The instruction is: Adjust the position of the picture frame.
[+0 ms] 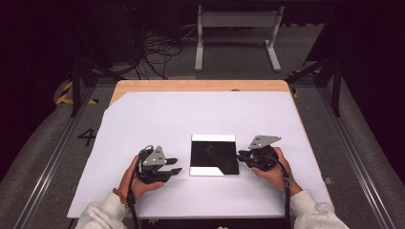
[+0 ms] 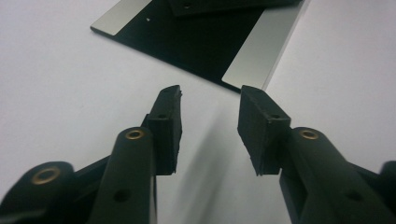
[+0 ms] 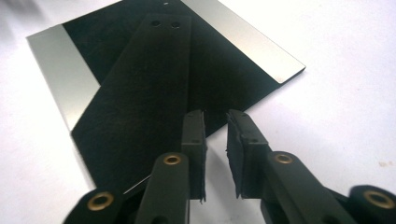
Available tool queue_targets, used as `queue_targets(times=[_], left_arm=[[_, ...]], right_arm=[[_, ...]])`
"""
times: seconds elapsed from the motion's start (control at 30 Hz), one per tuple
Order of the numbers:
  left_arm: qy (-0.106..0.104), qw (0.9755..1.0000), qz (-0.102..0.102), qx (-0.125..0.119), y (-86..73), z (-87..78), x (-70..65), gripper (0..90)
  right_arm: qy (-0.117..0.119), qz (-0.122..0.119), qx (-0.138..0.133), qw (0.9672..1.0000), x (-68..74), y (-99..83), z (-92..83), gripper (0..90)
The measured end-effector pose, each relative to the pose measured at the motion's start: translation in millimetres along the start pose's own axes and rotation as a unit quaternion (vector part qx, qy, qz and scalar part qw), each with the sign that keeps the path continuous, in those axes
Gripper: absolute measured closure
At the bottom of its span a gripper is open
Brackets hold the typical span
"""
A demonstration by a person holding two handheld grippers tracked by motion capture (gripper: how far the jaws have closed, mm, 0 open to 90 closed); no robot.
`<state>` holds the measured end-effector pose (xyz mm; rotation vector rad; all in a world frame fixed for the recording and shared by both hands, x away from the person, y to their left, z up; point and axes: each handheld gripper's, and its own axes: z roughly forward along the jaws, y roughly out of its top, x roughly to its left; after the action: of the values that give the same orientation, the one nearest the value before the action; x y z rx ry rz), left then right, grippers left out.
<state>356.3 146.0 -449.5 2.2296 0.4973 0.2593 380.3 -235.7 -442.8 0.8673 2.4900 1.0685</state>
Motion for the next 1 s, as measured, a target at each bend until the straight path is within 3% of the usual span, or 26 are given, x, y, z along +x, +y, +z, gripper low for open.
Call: queue_targets(times=[0.1,0.37,0.5,0.77,1.0], left_arm=[[0.011,0.9999,-0.003,0.004,-3.4,-1.6,-1.2,51.0],[0.018,0.9998,-0.007,0.007,-8.8,-2.0,-2.0,44.1],[0.021,0.9997,-0.009,0.011,-10.1,-0.3,-1.9,41.9],[0.028,0.9994,-0.014,0.018,-12.3,3.1,-1.3,40.3],[0.029,0.9993,-0.013,0.020,-10.8,8.3,0.1,40.2]], right_arm=[[0.004,0.006,-0.006,1.0000,0.3,-1.8,-5.6,73.8],[0.005,0.013,-0.011,0.9998,1.3,-9.0,-18.8,68.9],[0.007,0.015,-0.015,0.9998,2.3,-11.4,-24.5,66.6],[0.034,0.024,-0.023,0.9989,11.6,-13.4,-29.4,64.1],[0.048,0.005,-0.010,0.9988,22.5,-11.9,-24.3,64.3]])
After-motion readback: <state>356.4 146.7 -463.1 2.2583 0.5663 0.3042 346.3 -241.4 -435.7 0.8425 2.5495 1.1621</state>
